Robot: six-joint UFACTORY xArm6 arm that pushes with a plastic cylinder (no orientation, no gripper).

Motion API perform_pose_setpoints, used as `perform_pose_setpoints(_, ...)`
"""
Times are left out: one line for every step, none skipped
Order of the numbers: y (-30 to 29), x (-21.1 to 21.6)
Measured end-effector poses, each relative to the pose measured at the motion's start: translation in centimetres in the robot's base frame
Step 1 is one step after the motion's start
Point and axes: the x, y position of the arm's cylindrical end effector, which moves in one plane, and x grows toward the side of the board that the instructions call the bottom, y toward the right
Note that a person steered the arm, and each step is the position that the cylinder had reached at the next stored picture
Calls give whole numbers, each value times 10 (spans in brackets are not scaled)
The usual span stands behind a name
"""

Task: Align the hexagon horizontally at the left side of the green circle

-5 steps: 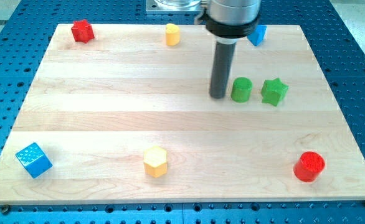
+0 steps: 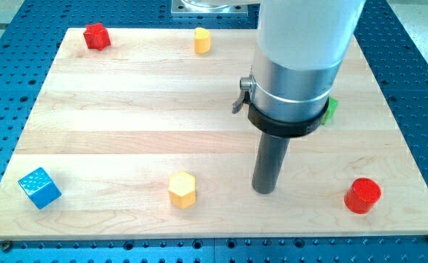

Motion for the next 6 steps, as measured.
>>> perform_pose_setpoints(-12,30)
perform_pose_setpoints(-20,41)
perform_pose_setpoints(-58,41)
perform_pose_setpoints(-96,50)
perform_pose_setpoints(-115,-14)
perform_pose_setpoints(-122,-39)
